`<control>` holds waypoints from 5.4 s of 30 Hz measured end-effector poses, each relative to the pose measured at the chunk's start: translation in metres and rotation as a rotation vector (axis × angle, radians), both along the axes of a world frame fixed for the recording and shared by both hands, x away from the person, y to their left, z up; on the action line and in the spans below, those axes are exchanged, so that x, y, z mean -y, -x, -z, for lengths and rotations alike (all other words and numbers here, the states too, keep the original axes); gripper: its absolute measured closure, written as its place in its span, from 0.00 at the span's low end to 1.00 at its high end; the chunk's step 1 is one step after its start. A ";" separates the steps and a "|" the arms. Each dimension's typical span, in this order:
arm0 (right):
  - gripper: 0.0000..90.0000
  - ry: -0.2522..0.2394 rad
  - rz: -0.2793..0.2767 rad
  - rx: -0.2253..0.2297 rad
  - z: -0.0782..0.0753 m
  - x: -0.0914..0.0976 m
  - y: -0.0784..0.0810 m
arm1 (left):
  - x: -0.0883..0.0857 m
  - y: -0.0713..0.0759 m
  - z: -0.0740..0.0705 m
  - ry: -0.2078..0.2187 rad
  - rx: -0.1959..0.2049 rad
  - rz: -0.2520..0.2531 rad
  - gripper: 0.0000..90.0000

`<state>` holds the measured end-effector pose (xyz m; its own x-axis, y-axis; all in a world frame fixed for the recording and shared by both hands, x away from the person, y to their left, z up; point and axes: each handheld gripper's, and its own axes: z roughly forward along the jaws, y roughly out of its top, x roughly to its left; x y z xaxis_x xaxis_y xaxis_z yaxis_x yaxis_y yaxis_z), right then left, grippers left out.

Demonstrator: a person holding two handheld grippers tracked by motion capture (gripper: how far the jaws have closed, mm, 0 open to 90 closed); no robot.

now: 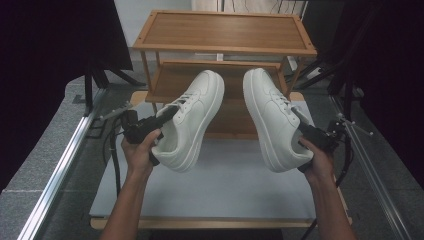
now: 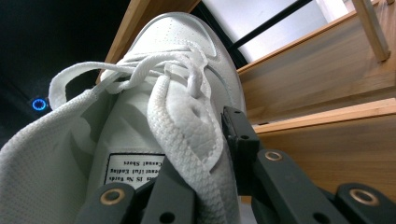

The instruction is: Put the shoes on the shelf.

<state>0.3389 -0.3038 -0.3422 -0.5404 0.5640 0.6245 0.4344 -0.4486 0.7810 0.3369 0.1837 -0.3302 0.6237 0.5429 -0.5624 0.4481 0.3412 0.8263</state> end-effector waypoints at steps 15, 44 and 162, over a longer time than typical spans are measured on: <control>0.91 0.004 0.068 -0.056 -0.018 -0.018 -0.024 | 0.010 -0.029 -0.018 -0.009 -0.029 -0.038 0.91; 0.90 0.070 0.280 -0.187 -0.040 -0.073 -0.097 | 0.057 -0.102 -0.034 -0.065 -0.088 -0.190 0.91; 0.95 0.406 0.027 0.069 -0.013 -0.113 -0.036 | 0.084 -0.054 -0.004 -0.397 0.011 0.078 1.00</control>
<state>0.3750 -0.1906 -0.3293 -0.5546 0.7718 0.3111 0.3674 -0.1084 0.9237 0.3905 0.0999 -0.3259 0.6763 0.6677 -0.3110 0.4499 -0.0403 0.8921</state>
